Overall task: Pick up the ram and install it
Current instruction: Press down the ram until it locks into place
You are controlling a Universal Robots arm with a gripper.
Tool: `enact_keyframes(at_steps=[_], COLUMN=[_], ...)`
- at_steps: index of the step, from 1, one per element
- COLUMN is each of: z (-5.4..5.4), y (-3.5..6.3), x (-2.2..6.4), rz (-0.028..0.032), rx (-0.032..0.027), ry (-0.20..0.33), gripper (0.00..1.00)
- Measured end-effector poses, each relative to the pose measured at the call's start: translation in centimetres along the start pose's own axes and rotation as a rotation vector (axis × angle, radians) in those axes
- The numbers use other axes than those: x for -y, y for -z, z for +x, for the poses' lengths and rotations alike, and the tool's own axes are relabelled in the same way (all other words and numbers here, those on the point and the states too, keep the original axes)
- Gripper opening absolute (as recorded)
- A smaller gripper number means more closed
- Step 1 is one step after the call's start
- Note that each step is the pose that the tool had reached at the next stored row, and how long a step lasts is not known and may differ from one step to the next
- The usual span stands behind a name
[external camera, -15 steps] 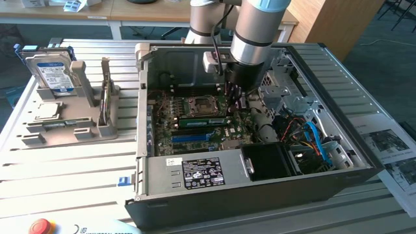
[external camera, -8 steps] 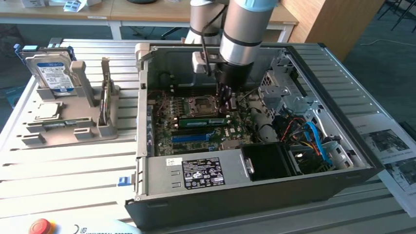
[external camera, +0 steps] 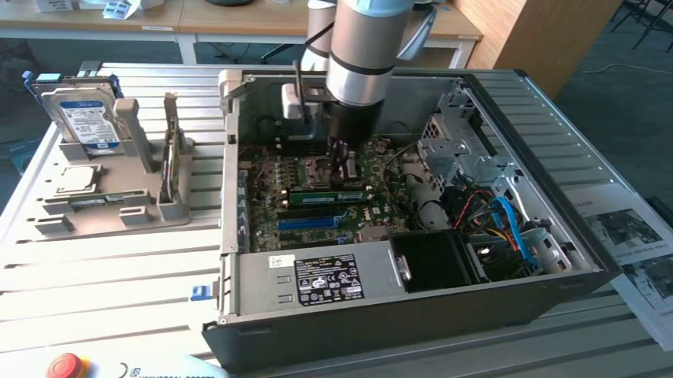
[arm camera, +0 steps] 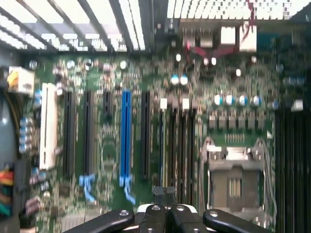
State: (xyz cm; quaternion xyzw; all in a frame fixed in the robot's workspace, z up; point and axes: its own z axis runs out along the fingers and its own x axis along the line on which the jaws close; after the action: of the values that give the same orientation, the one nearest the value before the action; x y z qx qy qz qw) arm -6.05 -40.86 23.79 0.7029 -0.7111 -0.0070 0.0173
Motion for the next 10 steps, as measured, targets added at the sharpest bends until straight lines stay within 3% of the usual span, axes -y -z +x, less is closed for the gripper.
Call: enact_keyframes(at_steps=[6,10], z=[0.0,0.0], y=[-0.07,-0.08], x=[-1.93,-2.02], rz=[0.0007,0.0007], rx=[0.0001,-0.0001], ry=[0.000,0.000], gripper=[0.10,0.10])
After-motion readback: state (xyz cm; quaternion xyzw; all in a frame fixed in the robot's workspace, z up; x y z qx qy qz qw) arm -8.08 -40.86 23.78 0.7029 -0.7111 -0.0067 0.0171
